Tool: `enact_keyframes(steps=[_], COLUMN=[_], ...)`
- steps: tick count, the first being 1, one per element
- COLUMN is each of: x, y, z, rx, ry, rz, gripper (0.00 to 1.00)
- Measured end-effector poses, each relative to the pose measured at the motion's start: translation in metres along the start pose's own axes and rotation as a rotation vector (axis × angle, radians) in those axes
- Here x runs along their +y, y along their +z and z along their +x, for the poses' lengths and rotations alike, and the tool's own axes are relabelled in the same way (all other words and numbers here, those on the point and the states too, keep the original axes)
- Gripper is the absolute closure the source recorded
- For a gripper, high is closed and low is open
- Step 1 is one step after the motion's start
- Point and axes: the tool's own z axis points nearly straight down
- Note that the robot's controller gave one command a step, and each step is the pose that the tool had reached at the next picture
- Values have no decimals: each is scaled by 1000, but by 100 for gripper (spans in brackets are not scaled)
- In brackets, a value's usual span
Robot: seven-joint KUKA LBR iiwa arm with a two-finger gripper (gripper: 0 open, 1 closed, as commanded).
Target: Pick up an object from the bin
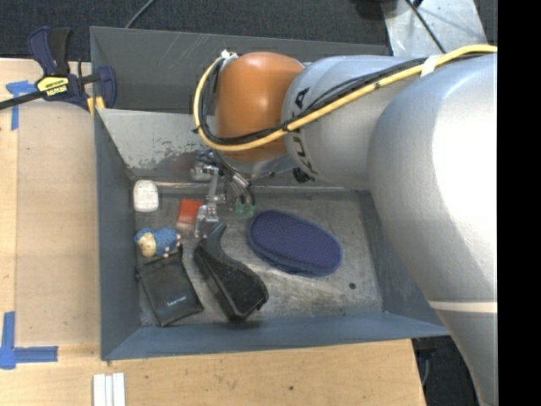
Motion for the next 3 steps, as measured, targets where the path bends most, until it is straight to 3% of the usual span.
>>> enact_keyframes(steps=[1, 2, 3], x=[-15, -15, -6], y=[3, -3, 30], z=[-10, -8, -8], rx=[7, 5, 20], ry=[182, 348, 637], rz=[4, 4, 5], gripper=[0, 0, 0])
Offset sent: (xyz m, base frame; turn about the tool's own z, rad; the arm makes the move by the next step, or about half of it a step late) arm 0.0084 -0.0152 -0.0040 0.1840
